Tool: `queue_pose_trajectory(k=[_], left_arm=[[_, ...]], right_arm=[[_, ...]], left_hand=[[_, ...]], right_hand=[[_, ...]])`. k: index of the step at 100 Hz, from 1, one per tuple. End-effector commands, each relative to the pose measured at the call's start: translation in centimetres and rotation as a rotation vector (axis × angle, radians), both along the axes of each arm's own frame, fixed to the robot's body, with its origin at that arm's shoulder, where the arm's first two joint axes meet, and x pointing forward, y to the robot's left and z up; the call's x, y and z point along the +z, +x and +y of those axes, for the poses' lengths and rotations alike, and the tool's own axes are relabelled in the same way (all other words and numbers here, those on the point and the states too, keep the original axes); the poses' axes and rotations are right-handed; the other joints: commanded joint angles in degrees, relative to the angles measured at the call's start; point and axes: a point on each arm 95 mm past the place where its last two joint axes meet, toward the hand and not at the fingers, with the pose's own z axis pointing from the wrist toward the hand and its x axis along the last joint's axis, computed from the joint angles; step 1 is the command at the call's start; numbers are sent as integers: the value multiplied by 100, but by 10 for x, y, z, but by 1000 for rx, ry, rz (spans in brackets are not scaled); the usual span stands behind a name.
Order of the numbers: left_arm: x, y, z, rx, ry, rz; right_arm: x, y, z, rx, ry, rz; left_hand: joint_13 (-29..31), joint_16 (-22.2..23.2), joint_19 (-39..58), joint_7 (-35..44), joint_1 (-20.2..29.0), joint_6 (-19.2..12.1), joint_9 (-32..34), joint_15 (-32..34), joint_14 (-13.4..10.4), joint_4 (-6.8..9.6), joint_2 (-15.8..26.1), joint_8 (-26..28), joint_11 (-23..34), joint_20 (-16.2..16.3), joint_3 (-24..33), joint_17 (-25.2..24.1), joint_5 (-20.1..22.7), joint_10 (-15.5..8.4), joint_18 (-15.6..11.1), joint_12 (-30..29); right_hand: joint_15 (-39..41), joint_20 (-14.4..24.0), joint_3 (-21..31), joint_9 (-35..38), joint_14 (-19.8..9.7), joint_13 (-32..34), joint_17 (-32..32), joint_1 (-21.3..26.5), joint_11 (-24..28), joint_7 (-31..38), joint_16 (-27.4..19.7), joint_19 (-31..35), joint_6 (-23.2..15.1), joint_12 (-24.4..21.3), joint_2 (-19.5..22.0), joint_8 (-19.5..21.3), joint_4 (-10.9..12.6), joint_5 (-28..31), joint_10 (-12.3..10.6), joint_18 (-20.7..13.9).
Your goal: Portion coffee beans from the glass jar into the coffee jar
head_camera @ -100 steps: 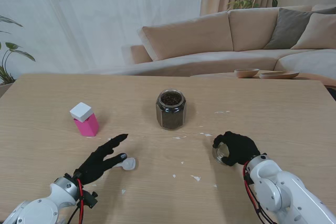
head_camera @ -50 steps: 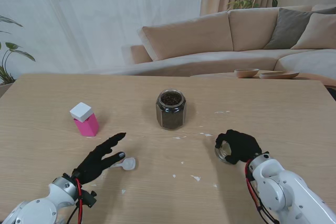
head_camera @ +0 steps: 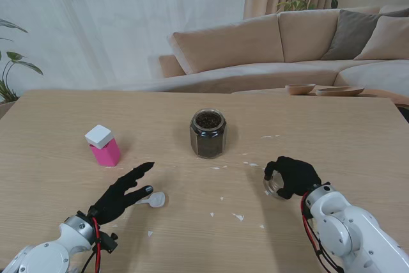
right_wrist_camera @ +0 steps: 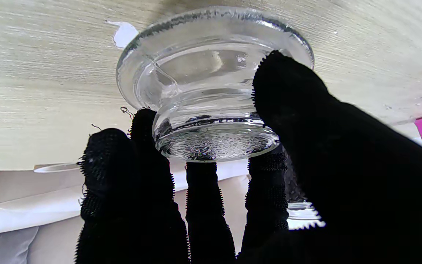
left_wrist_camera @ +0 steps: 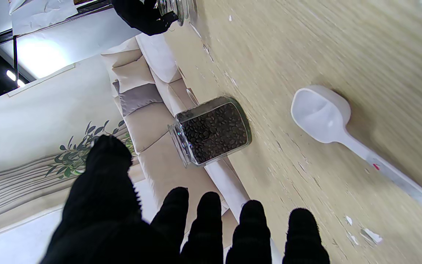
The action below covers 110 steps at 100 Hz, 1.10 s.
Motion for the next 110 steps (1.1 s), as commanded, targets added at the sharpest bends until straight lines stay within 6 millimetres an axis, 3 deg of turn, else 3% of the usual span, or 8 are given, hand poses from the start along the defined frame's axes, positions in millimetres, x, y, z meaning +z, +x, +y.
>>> queue_pose_trajectory(k=[1, 34, 58, 90, 110], left_arm=[[0, -3, -4, -21, -5, 6], [0, -2, -4, -30, -4, 10], [-1, -1, -4, -37, 10, 15], [-2, 5, -3, -42, 79, 11], [-3, 7, -2, -40, 88, 21]], right_arm=[[5, 0, 3, 17, -7, 7], [26, 5, 4, 31, -9, -17], [61, 17, 10, 39, 11, -64], [126, 56, 37, 96, 51, -146], [147, 92, 62, 163, 60, -176]], left_hand=[[-166, 60, -26, 92, 108, -48, 43, -47, -108, 166, 144, -34, 83, -84, -47, -34, 64, -74, -165, 24], [-168, 54, -32, 83, 103, -50, 38, -48, -111, 165, 140, -38, 72, -94, -48, -31, 66, -68, -165, 21], [-167, 50, -34, 75, 96, -49, 41, -48, -103, 164, 119, -40, 63, -100, -54, -31, 64, -65, -161, 18], [-153, 46, -17, 57, 61, -49, 38, -44, -96, 170, 86, -35, 41, -86, -61, -31, 49, -67, -151, 14], [-148, 45, 3, 47, 75, -45, 37, -44, -92, 175, 70, -29, 21, -59, -51, -40, 68, -64, -150, 9]], right_hand=[[505, -89, 1813, 955, -615, 591, 84, 1280, 830, 569, 129, 193, 319, 257, 727, 186, 450, 517, -572, -441], [498, -176, 1913, 1089, -620, 732, 244, 1309, 791, 541, 170, 211, 322, 263, 689, 131, 438, 592, -562, -449], [495, -170, 1892, 1115, -612, 755, 279, 1295, 778, 549, 193, 211, 323, 281, 701, 131, 424, 597, -550, -451], [488, -151, 1874, 1117, -611, 753, 286, 1292, 761, 540, 220, 199, 341, 299, 709, 125, 423, 595, -549, -456], [484, -141, 1871, 1126, -624, 762, 292, 1298, 750, 516, 231, 193, 331, 309, 706, 118, 427, 570, -554, -462]])
